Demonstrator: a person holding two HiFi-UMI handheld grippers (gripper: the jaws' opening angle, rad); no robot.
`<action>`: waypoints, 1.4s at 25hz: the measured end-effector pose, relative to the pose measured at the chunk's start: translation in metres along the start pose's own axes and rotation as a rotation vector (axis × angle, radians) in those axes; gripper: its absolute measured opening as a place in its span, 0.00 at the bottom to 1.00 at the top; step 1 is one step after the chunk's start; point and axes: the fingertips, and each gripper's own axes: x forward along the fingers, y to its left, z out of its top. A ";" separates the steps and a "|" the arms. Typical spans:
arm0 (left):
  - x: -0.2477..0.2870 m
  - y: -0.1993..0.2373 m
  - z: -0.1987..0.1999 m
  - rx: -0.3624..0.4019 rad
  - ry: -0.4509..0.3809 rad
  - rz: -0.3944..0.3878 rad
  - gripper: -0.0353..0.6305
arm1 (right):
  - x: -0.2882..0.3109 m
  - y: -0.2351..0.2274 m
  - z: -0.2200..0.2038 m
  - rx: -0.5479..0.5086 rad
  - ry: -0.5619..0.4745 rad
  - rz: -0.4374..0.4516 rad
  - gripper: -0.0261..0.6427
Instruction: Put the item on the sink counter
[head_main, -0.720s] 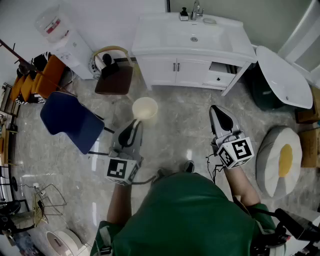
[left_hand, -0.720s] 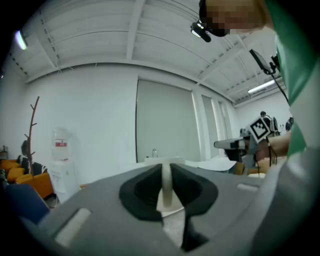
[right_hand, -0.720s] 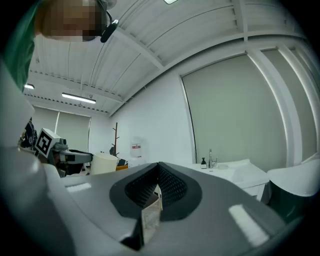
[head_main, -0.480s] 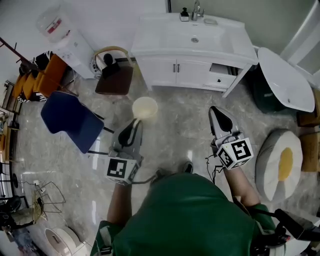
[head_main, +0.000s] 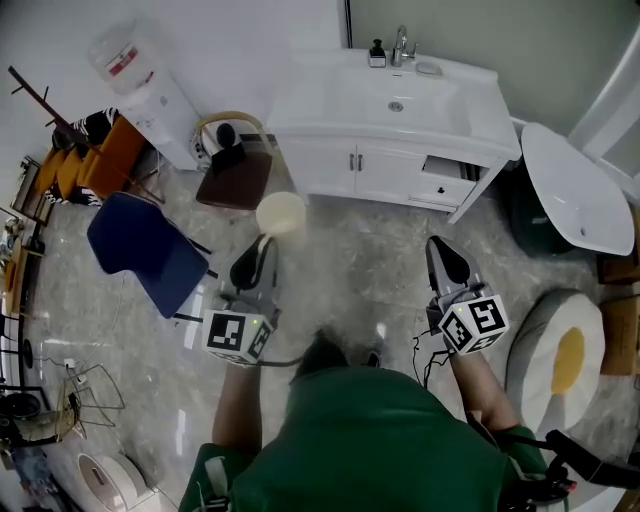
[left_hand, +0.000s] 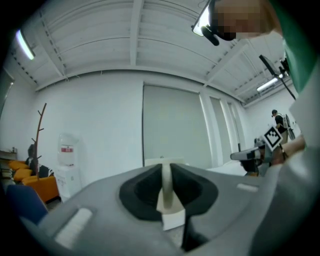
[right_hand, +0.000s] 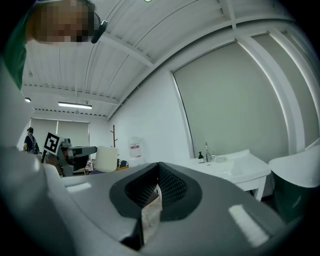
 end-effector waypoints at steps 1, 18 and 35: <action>0.007 0.006 0.001 0.005 -0.004 0.003 0.12 | 0.005 -0.005 -0.001 0.002 0.008 -0.010 0.04; 0.216 0.215 -0.038 -0.047 -0.007 -0.073 0.12 | 0.237 -0.076 0.015 -0.006 0.075 -0.189 0.04; 0.435 0.342 -0.051 -0.029 0.030 0.004 0.12 | 0.440 -0.206 0.016 0.060 0.105 -0.114 0.04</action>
